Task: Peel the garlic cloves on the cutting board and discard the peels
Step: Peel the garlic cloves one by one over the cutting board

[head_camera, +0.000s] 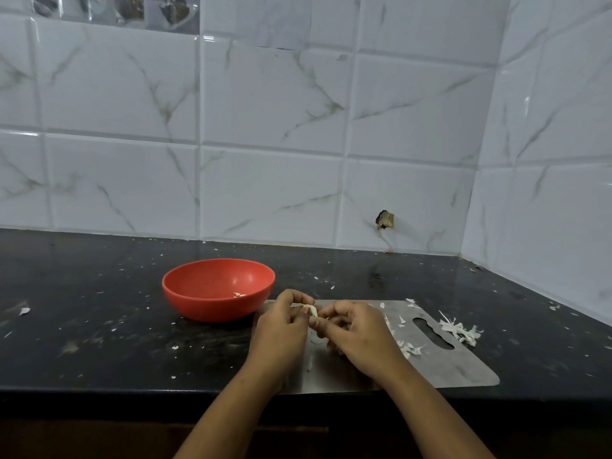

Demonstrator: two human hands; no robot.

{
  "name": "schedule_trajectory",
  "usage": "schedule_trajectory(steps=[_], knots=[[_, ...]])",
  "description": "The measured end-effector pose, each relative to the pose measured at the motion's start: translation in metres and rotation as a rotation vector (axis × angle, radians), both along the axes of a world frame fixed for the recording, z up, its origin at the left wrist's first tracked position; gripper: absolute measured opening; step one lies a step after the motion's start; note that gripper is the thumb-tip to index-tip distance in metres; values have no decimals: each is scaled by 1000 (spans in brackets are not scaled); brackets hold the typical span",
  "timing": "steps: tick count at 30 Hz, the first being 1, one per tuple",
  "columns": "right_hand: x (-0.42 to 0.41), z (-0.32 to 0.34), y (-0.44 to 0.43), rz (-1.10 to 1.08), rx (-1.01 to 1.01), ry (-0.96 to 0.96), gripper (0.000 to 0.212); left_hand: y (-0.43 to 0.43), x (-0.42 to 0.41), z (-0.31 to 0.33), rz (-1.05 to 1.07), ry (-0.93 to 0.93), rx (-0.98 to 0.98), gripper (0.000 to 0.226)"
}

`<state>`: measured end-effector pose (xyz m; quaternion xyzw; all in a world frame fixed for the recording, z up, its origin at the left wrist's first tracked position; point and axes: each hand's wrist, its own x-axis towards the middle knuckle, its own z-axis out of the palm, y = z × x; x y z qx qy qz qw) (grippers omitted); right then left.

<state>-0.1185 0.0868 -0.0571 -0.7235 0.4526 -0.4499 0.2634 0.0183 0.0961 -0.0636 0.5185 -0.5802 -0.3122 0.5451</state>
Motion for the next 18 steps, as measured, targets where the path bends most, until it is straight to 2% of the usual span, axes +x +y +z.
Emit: schedule_trajectory(steps=[4,8,12,15,18], knots=[[0,0,0,12,-63,77,25,1,-2,1,-1,-76,-39,12],[0,-2,1,-31,-113,137,21,3,-2,2,30,-152,-87,8],[0,-4,0,-79,-154,213,23,2,-1,0,52,-210,-123,16],[-2,-5,1,-88,-188,247,27,0,-1,-2,64,-245,-150,20],[-1,-4,3,-86,-202,260,37,1,-1,-2,67,-238,-165,11]])
